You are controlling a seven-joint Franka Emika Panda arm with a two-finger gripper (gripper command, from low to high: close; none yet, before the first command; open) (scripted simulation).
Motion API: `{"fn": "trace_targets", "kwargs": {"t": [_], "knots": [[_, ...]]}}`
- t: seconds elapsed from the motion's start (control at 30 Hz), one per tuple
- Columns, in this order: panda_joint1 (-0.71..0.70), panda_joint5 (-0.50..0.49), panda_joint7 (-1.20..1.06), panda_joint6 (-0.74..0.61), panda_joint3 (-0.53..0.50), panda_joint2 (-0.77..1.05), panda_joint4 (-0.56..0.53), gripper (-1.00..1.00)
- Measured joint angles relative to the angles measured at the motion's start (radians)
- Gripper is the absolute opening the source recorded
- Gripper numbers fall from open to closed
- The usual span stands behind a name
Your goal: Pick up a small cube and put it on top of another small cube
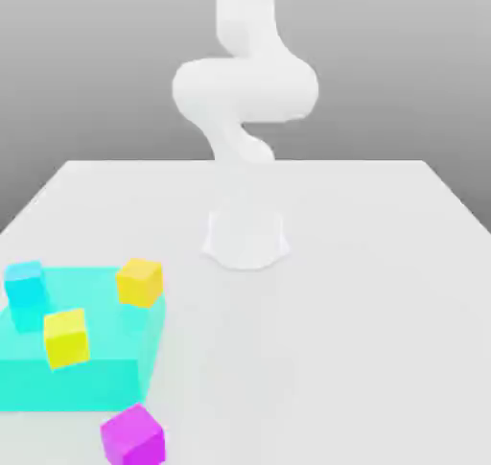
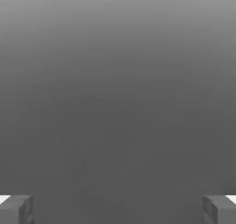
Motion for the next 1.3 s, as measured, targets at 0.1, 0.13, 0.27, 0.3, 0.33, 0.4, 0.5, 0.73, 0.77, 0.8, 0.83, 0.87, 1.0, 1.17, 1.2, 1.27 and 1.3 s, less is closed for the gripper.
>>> {"fn": "trace_targets", "kwargs": {"t": [0.1,0.13,0.27,0.3,0.33,0.4,0.5,0.73,0.77,0.8,0.83,0.87,1.0,1.17,1.2,1.27,1.3], "knots": [[0.055,0.039,-0.126,0.032,-0.075,0.113,-0.008,0.0],[0.074,0.05,-0.166,0.042,-0.1,0.149,-0.01,0.0],[0.13,0.113,-0.337,0.083,-0.186,0.294,-0.019,0.0],[0.141,0.13,-0.381,0.093,-0.205,0.331,-0.022,0.0],[0.152,0.148,-0.425,0.103,-0.223,0.367,-0.024,0.0],[0.168,0.184,-0.513,0.122,-0.254,0.441,-0.028,0.0],[0.182,0.237,-0.645,0.152,-0.289,0.551,-0.035,0.0],[0.15,0.31,-0.917,0.227,-0.309,0.797,-0.053,0.0],[0.143,0.31,-0.949,0.24,-0.309,0.829,-0.057,0.0],[0.136,0.306,-0.978,0.254,-0.308,0.86,-0.06,0.0],[0.128,0.3,-1.005,0.268,-0.309,0.891,-0.064,0.0],[0.121,0.29,-1.03,0.283,-0.311,0.92,-0.068,0.0],[0.093,0.257,-1.11,0.352,-0.313,1.034,-0.075,0.0],[0.024,0.337,-1.182,0.453,-0.229,1.171,-0.048,-1.0],[0.024,0.337,-1.182,0.452,-0.229,1.171,-0.048,-1.0],[0.023,0.337,-1.182,0.451,-0.229,1.171,-0.048,-1.0],[0.023,0.337,-1.182,0.45,-0.229,1.171,-0.048,-1.0]]}}
